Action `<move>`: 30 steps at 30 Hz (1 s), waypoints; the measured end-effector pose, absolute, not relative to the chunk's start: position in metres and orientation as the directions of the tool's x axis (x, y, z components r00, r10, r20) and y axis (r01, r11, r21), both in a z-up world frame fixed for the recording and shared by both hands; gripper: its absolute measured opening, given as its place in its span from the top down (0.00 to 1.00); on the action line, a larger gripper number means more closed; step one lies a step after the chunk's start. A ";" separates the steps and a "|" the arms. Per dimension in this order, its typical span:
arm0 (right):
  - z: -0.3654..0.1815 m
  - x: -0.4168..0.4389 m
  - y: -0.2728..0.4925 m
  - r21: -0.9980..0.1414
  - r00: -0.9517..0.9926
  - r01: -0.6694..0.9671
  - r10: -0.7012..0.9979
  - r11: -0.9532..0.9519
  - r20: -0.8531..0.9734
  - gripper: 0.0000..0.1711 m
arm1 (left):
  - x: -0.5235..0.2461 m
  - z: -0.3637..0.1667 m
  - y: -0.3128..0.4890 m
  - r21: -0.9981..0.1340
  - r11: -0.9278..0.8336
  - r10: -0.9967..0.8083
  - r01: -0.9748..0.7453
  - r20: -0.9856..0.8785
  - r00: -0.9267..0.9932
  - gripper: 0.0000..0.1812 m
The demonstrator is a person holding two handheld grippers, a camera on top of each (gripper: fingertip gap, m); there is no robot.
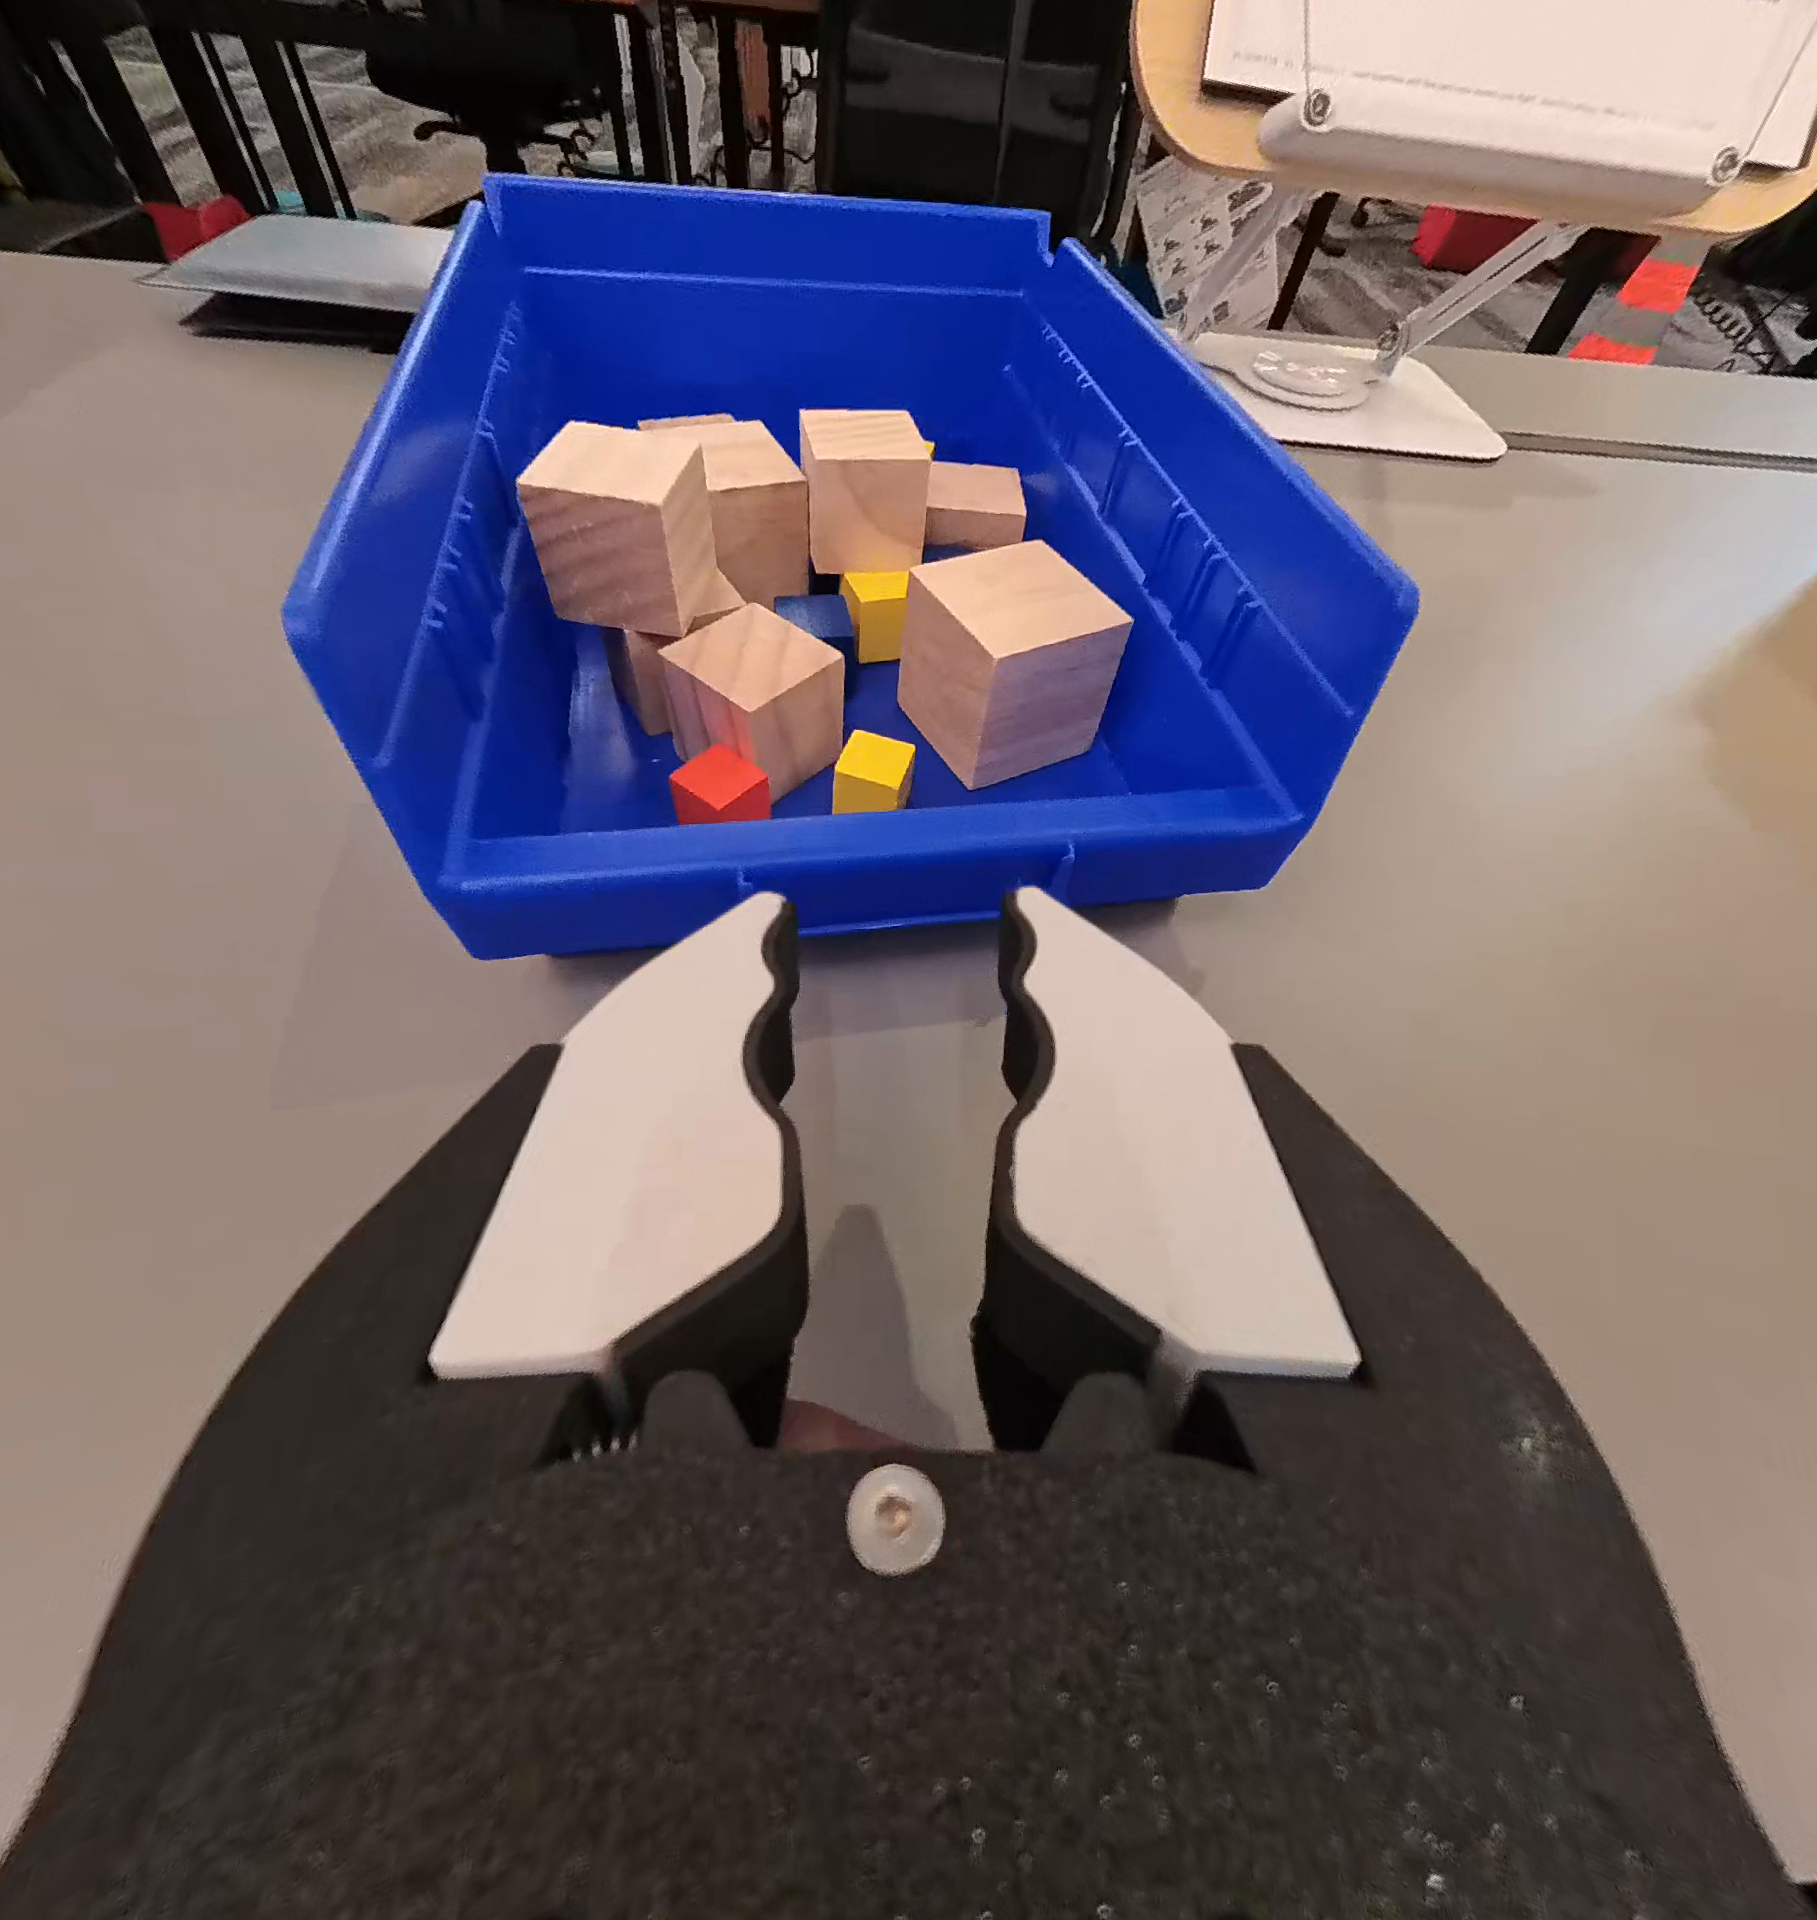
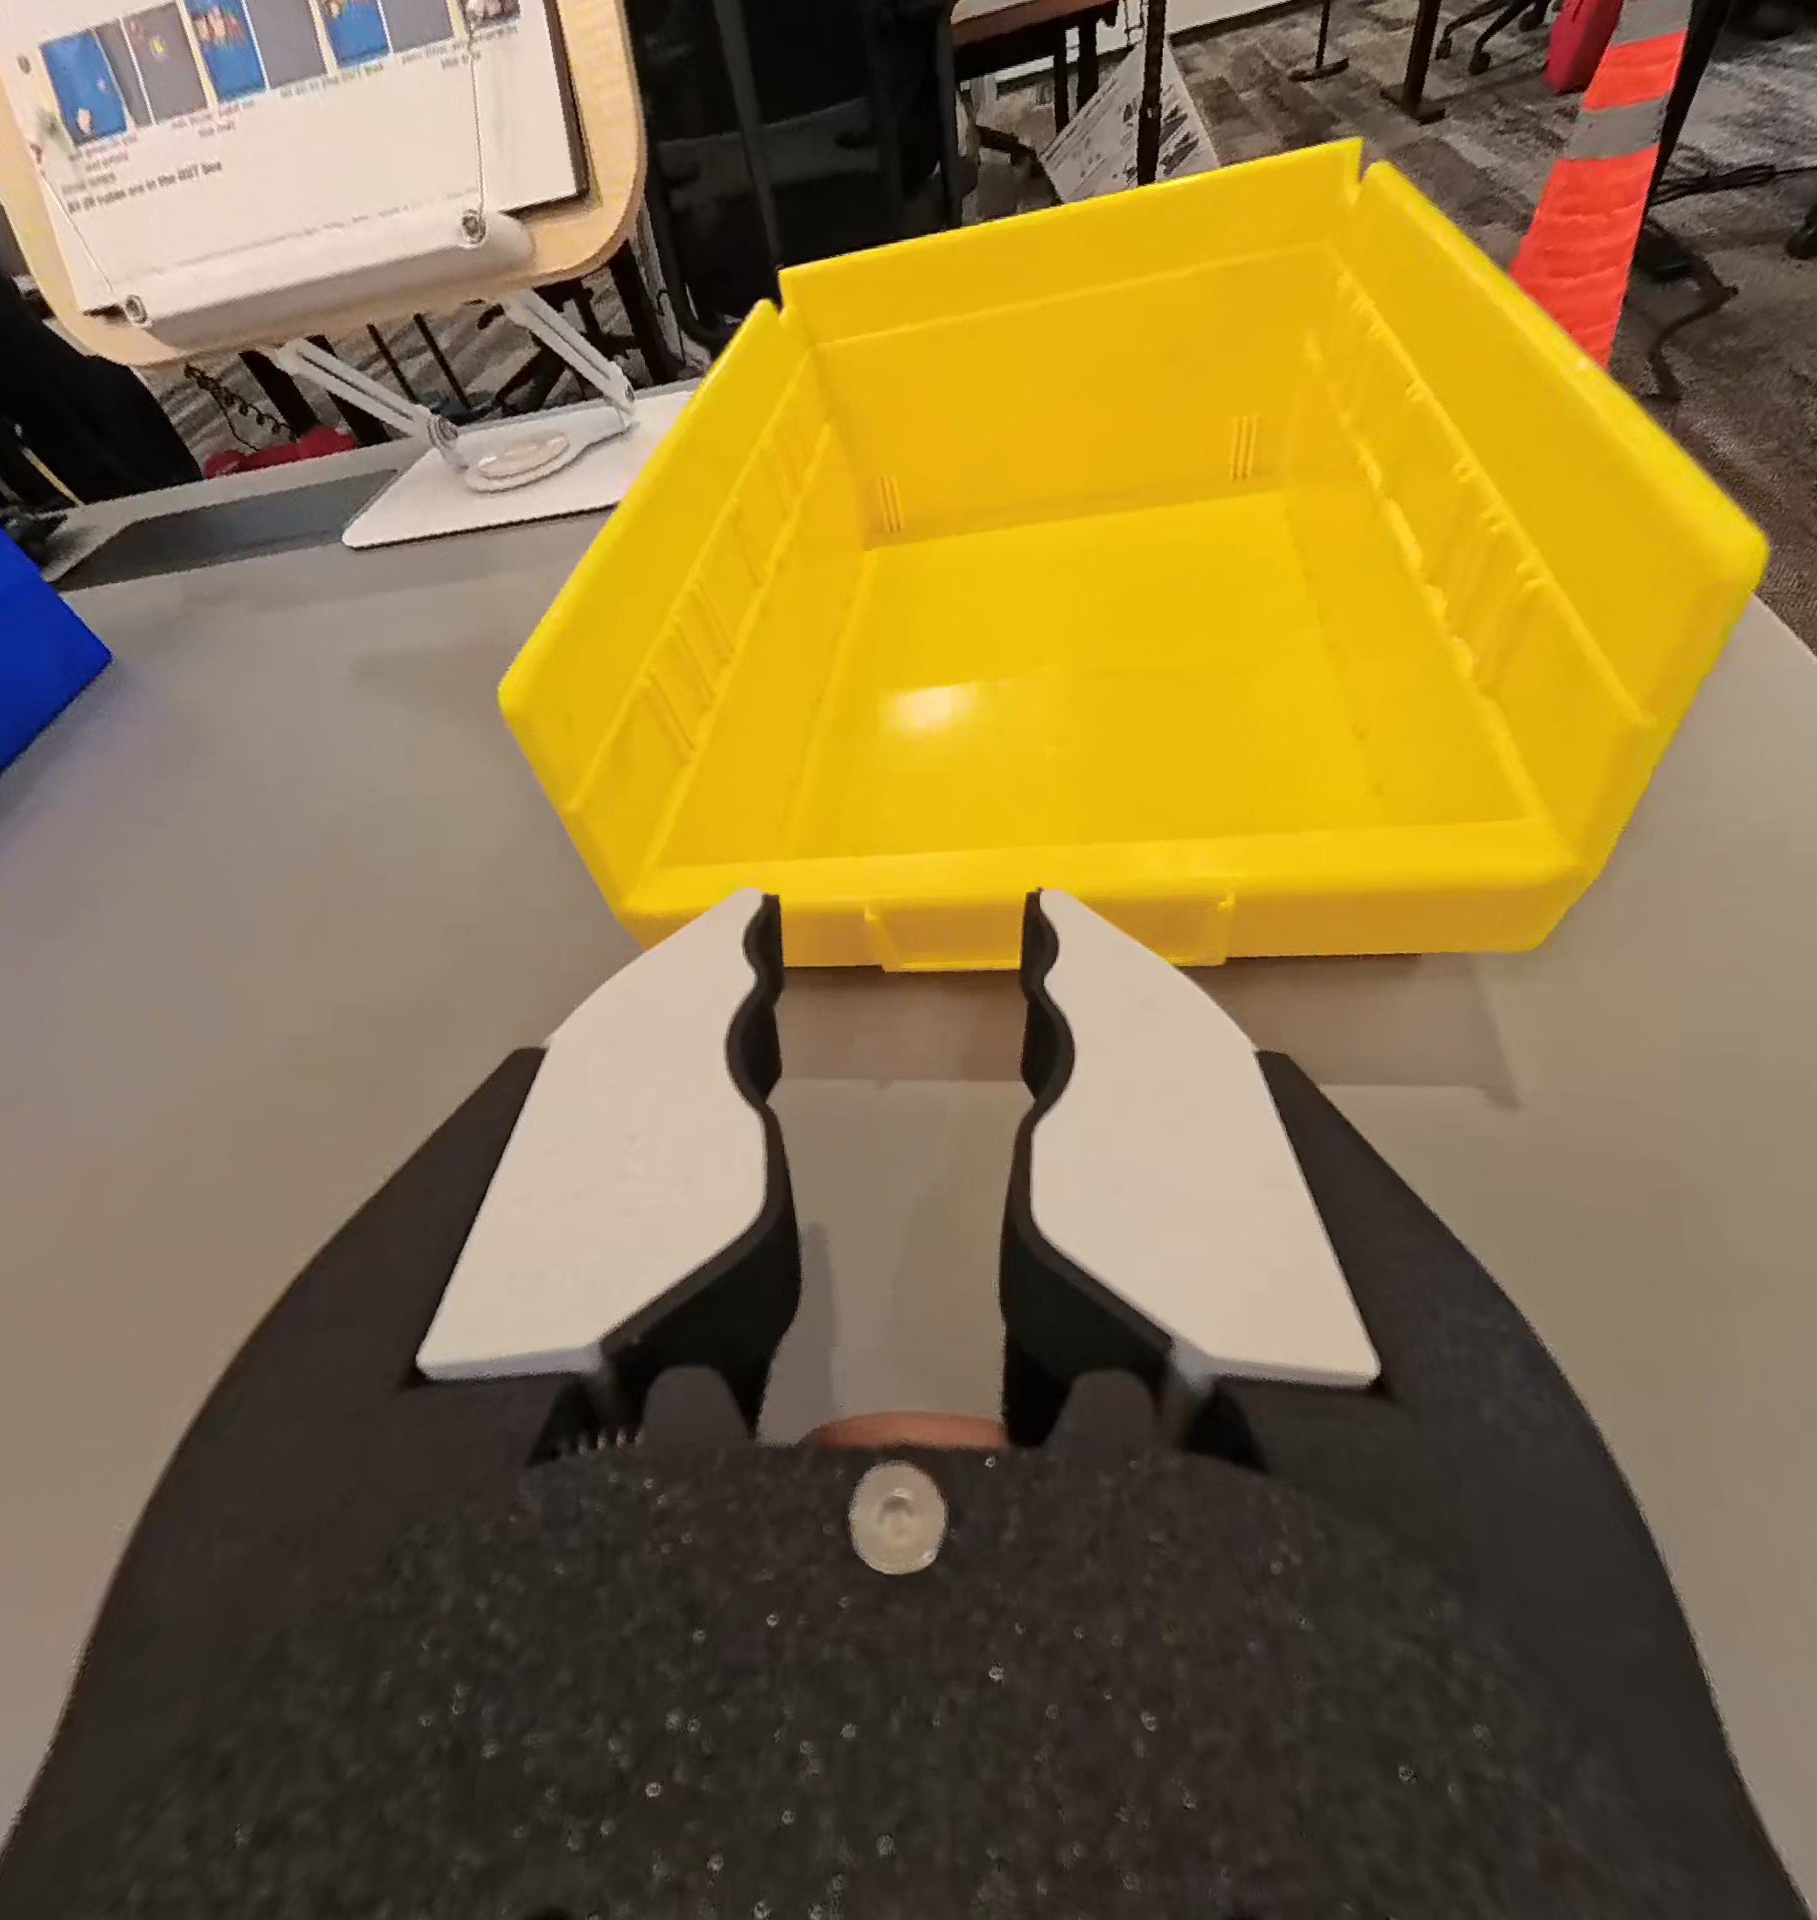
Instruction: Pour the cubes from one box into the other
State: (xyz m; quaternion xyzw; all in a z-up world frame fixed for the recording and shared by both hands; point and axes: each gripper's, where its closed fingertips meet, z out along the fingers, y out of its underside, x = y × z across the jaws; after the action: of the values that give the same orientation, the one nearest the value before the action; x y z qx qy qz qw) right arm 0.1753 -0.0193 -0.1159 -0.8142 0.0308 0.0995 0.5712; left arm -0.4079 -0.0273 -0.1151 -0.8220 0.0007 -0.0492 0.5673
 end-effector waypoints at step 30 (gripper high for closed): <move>-0.123 0.169 -0.021 -0.916 0.980 -0.141 0.080 -0.375 -0.183 0.75 | -0.409 -0.092 -0.011 -0.925 -0.374 -0.056 0.069 0.097 0.994 0.70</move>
State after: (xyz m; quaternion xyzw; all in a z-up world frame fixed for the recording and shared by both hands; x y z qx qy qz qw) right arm 0.1686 -0.0208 -0.1234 -0.8232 0.0186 0.0988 0.5588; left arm -0.4095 -0.0106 -0.0924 -0.8269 -0.0040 -0.0557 0.5596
